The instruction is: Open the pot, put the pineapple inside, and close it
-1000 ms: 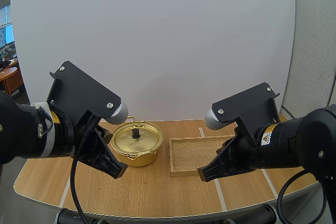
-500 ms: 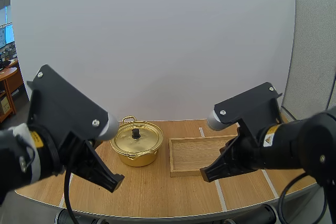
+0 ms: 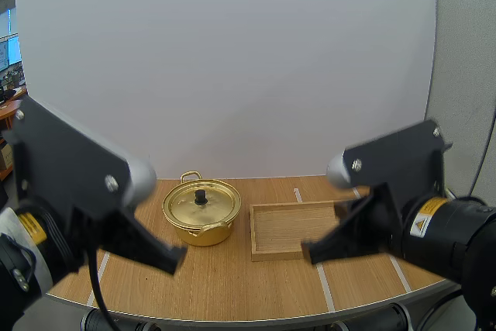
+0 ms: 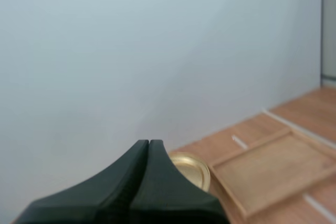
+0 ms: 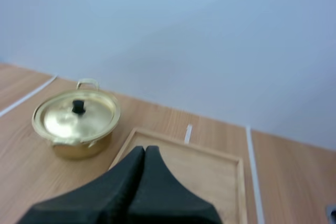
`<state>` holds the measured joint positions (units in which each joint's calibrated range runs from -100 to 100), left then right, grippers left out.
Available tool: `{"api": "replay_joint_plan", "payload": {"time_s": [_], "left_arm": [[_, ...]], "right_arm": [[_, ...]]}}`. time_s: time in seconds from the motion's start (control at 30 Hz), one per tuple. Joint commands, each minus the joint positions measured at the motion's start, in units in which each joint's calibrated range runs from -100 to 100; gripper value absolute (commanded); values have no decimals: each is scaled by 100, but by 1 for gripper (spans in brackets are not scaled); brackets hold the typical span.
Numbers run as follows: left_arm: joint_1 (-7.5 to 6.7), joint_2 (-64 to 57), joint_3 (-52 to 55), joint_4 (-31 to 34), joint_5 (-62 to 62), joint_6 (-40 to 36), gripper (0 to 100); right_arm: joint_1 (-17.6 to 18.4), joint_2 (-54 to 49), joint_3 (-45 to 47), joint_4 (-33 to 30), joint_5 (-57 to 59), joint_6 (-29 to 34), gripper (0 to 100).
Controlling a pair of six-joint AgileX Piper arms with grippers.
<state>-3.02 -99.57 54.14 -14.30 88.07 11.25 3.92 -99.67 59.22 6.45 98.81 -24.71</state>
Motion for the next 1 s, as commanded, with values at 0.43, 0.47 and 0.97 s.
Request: {"api": "replay_joint_plan", "payload": {"time_s": [0.43, 0.47, 0.97], "left_arm": [[4, -43, 2971, 623, -7328, -1466, 0], [4, -43, 3085, 623, -7328, -1466, 0], [59, -43, 4586, 645, -8573, -1451, 0]], "right_arm": [[-26, -33, 2843, -80, -8631, -5, 0], [-26, -33, 3058, -80, -8670, -5, 0], [-51, -33, 4078, -91, -7773, -5, 0]]}}
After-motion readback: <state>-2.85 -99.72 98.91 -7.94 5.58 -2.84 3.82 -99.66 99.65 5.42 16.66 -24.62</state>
